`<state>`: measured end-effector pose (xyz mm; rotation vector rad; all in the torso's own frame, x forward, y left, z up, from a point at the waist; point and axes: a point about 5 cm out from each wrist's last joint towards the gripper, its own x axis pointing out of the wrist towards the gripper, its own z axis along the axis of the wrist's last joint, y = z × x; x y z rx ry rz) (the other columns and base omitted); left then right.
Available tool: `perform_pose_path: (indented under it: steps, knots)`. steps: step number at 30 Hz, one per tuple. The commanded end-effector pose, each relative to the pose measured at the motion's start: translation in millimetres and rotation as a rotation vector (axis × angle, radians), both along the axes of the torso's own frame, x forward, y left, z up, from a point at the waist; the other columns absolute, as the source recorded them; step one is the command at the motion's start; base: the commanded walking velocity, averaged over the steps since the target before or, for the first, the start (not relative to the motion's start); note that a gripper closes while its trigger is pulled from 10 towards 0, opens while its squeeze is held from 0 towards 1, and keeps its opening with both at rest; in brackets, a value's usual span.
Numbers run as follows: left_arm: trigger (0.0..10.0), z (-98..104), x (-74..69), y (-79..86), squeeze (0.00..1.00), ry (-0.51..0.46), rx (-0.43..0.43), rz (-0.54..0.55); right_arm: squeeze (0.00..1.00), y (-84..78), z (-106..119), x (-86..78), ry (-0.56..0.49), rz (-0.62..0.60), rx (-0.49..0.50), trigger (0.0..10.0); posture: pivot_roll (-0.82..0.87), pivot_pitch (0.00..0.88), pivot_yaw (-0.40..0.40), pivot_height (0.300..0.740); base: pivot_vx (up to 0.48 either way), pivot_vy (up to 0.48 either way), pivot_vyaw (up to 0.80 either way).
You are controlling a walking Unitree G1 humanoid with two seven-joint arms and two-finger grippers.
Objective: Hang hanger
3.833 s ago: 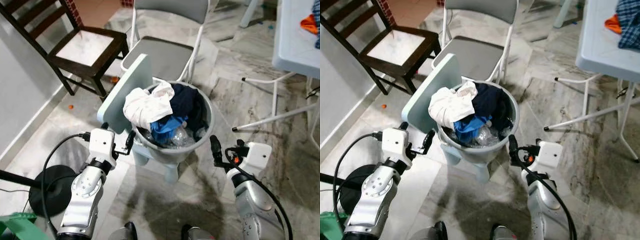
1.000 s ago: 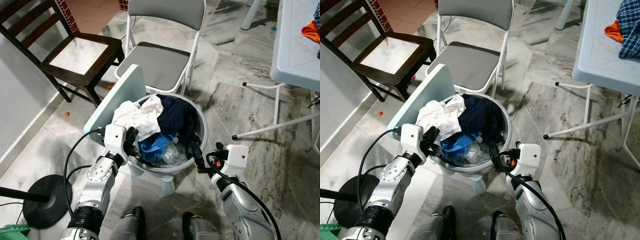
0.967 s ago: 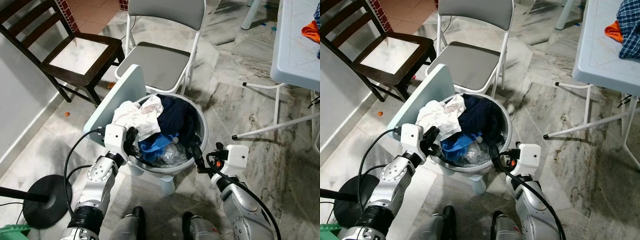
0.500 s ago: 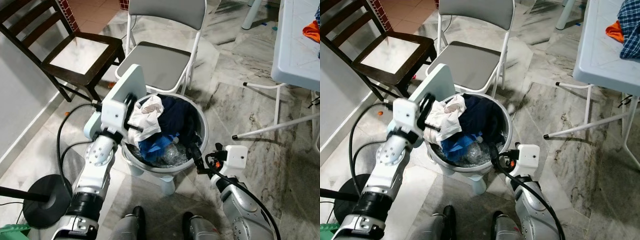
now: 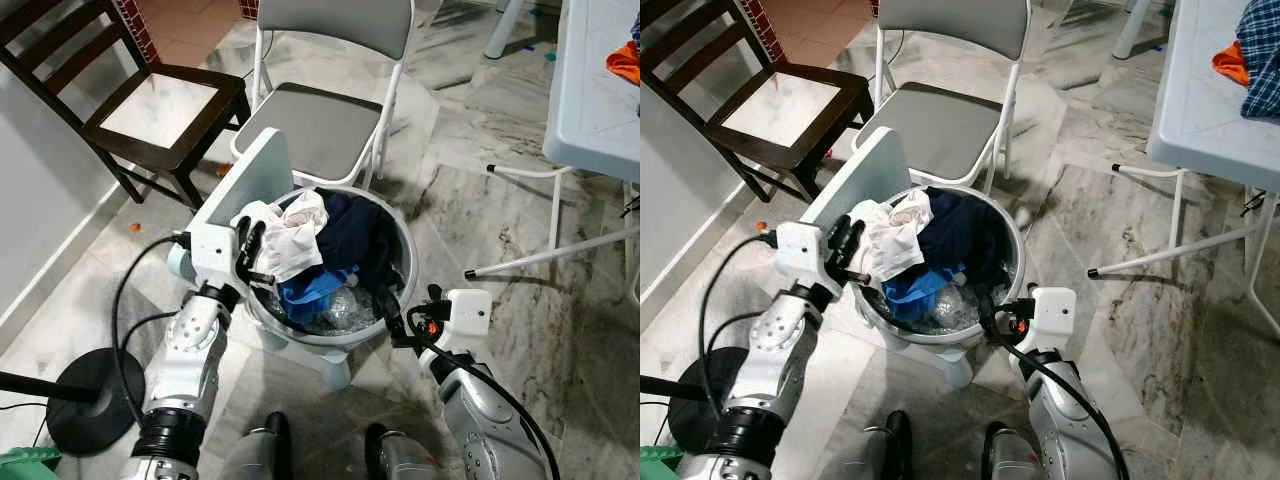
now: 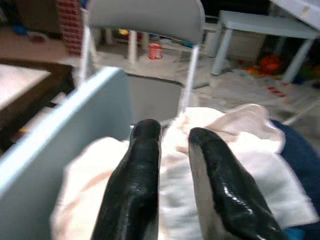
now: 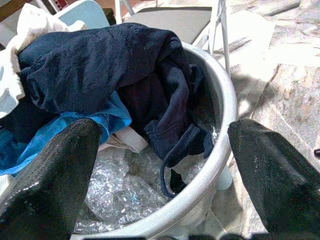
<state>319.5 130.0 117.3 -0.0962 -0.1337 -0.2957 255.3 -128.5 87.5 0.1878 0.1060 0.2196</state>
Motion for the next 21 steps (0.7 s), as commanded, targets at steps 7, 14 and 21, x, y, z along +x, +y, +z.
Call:
perform_pose_path:
  steps: [7, 14, 21]
  knots:
    - [10.0, -13.1, -1.9, -4.9, 1.0, 0.093, -0.063, -0.054, 0.0, 1.1, -2.4, -5.9, 0.009, 0.009, -0.009, 10.0, -0.11, 0.28, 0.063, 0.74, 0.0, 0.0, 0.0]
    - [10.0, -28.9, -4.3, -0.9, 1.0, 0.157, -0.041, -0.027, 0.0, 1.3, -2.4, -7.3, 0.008, 0.001, -0.008, 10.0, -0.12, 0.283, 0.073, 0.74, 0.0, 0.0, 0.0]
    - [10.0, -37.2, -3.7, 1.0, 1.0, 0.203, -0.015, -0.014, 0.0, 0.6, -3.1, -8.9, 0.011, -0.005, -0.007, 10.0, -0.12, 0.285, 0.073, 0.74, 0.0, 0.0, 0.0]
